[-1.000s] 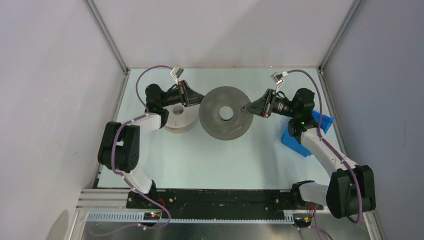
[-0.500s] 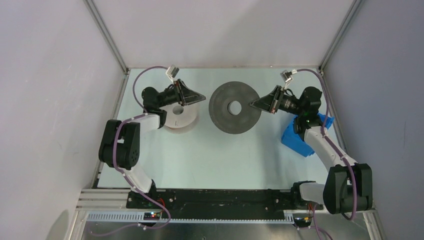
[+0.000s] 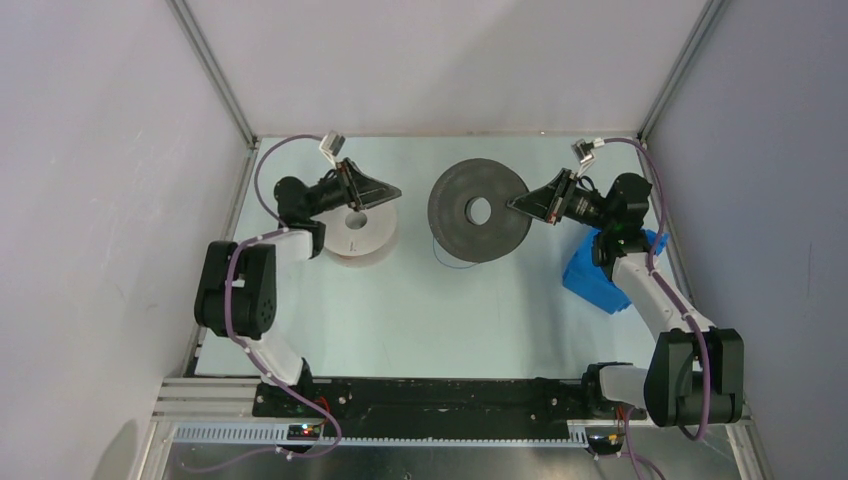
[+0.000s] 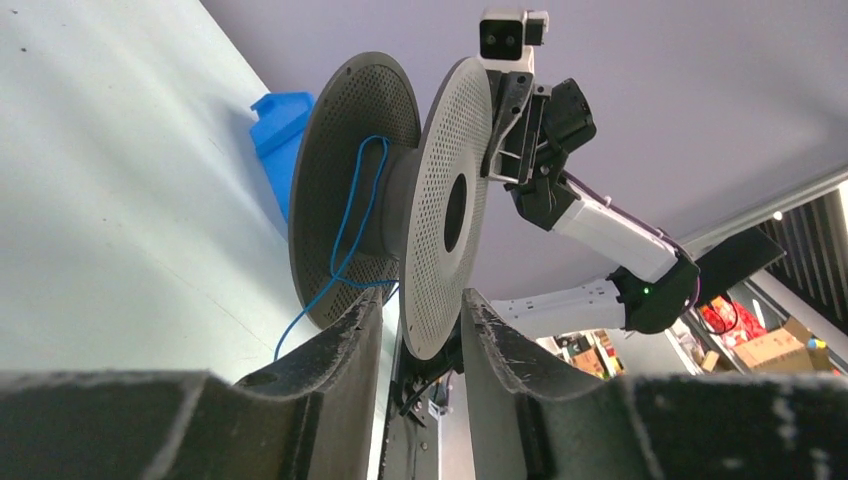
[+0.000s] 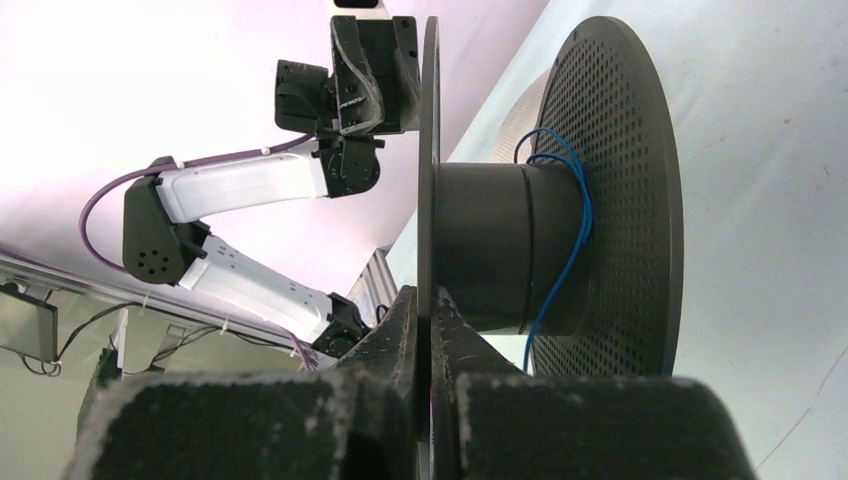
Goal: Wrap the cables
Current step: Wrap the cable around the cable reel.
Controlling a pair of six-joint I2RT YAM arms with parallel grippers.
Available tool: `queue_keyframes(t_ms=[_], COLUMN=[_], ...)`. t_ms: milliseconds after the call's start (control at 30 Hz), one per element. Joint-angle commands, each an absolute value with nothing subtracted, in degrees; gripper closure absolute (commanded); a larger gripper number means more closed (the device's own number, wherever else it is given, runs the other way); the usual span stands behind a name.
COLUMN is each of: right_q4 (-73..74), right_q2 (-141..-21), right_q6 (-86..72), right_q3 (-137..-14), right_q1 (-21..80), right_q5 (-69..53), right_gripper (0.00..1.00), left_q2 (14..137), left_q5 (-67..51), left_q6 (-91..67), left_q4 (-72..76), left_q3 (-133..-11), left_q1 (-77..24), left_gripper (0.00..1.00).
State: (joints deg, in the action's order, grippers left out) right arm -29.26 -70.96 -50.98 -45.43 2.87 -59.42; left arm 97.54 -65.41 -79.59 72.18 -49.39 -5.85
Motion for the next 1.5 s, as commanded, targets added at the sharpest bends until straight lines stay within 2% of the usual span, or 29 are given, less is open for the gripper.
queue_keyframes(t_ms=[0,133,300,567,700,900,1133,1467], right_q4=[-33.8,-34.8,-33.6,-40.9,-44.1,-55.1,-63.1,-69.0], right_q2=[-70.7,-71.2,-71.2,-78.0,-82.6,-90.9,-100.7,-110.5], right_q6=[-52.7,-54.2,-54.2,-61.6,-64.6,-74.5,-79.5,-82.1], right_q3=[-45.7,-45.7,-45.7,-47.3,-47.4,-47.6,-48.2,-49.4], right_q1=[2.5,2.0,1.7,0.8,1.3,1.4,1.7,2.1], right_q5=[-59.8,-59.1,-58.7,-58.2,-57.6,-57.0,-56.4,-58.5], right_gripper=[1.0,1.0,1.0,1.0,1.0,1.0,1.0,1.0], left_q2=[94.6,93.0,86.1,69.4,63.7,62.6,67.8,74.3], left_q5=[-63.9,-61.2,-54.6,-35.1,-27.4,-21.5,-14.6,-9.4], left_q6=[-78.7,-75.2,-60.3,-32.5,-26.1,-24.3,-27.4,-27.0], left_q4=[74.9,71.5,59.5,14.8,3.5,0.8,3.1,4.3], left_q3=[-47.6,-44.4,-39.3,-40.3,-42.6,-39.4,-39.1,-40.9], left_q1=[-4.1,-3.8,-4.2,-6.1,-6.8,-13.6,-24.3,-25.3], left_gripper=[0.63,0.65,0.66,0.62,0.62,0.61,0.61,0.63])
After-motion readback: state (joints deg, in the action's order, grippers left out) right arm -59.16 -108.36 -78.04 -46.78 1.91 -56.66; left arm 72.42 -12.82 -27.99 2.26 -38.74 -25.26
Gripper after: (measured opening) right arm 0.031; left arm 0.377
